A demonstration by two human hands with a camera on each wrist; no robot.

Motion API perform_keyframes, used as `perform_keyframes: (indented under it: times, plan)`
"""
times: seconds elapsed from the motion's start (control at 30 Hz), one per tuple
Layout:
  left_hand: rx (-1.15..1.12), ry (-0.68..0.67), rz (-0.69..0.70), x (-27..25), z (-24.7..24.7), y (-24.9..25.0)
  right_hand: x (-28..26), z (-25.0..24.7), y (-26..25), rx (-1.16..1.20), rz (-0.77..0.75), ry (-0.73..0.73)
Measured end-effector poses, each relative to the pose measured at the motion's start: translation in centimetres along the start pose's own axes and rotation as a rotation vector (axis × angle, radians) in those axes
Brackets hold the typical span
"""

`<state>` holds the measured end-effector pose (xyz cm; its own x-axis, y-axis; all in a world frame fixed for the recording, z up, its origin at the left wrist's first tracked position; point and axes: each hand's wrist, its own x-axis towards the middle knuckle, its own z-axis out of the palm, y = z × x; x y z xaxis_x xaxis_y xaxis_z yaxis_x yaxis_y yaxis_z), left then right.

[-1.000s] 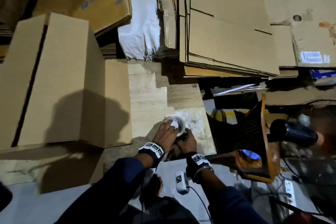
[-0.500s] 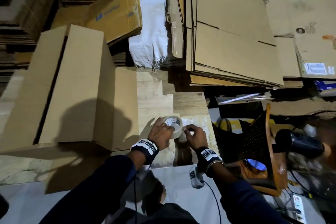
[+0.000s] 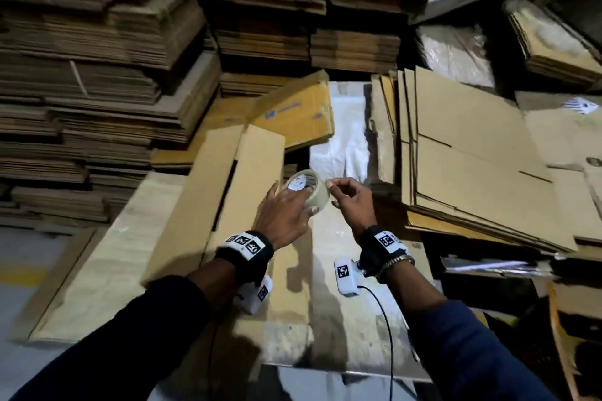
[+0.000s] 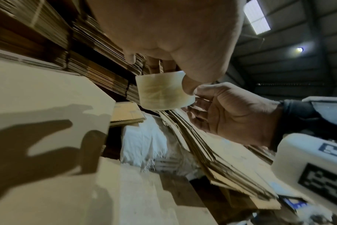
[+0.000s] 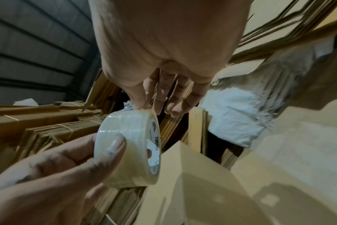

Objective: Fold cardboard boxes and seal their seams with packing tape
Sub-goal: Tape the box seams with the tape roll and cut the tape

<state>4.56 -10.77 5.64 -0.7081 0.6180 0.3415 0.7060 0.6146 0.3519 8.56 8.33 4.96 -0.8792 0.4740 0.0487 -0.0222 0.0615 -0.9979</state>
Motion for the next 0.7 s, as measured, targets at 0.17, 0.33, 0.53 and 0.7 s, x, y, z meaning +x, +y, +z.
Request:
perform_keyframes:
  times: [0.17,0.33,0.53,0.7]
  plan:
    - [-0.362,-0.043,-0.174,-1.2,-5.0,-6.1,0.6,7.7,-3.6,0.128,0.030,-0.130]
    - [-0.687,-0.058,-0.279,-3.1,-8.0,-10.8,1.4,13.7,-4.6,0.031,-0.002,-0.182]
    - [-0.811,-0.124,-0.366,-5.5,-9.1,-15.3,1.7,19.5,-4.2,-0.111,0.023,-0.159]
    - [-0.944,-0.156,-0.466,-6.7,-9.0,-16.7,2.3,21.6,-3.1,-0.136,0.125,-0.159]
